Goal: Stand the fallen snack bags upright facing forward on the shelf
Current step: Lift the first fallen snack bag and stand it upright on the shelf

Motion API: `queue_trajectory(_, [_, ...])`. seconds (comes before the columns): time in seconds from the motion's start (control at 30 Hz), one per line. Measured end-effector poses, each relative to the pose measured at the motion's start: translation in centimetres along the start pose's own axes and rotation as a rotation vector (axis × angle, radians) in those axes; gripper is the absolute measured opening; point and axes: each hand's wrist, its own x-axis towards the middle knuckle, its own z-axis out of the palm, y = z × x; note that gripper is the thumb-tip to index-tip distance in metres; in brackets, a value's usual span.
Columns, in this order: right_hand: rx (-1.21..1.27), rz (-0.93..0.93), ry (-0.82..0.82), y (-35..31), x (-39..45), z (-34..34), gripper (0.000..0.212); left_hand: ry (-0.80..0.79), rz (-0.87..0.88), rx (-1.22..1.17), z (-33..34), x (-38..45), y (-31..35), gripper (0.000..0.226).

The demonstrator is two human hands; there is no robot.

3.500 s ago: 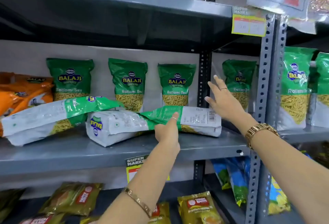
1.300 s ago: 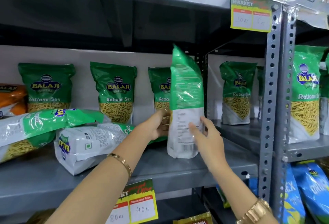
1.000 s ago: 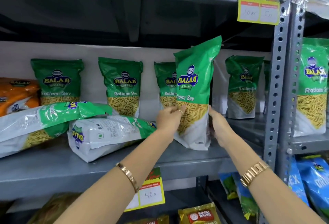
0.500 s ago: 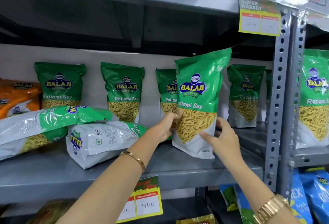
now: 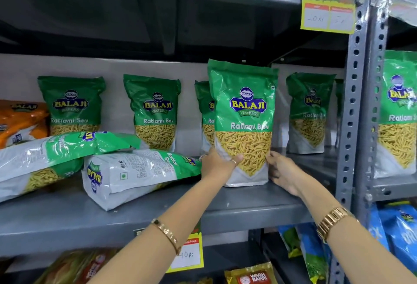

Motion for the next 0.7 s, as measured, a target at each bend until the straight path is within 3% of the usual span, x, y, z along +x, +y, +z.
queue_trajectory(0.1, [0.055, -0.015, -0.012, 0.3, 0.0, 0.1, 0.025, -0.086, -0.028, -0.086, -0.3, 0.0, -0.3, 0.079])
queue_trajectory(0.2, [0.04, -0.017, -0.032, 0.1, -0.3, 0.2, 0.032, -0.124, -0.019, -0.062, -0.5, -0.2, -0.1, 0.072])
queue_trajectory(0.7, [-0.038, -0.102, -0.068, 0.7, -4.0, -1.2, 0.039, -0.084, 0.058, -0.086, -0.8, -4.7, 0.3, 0.07])
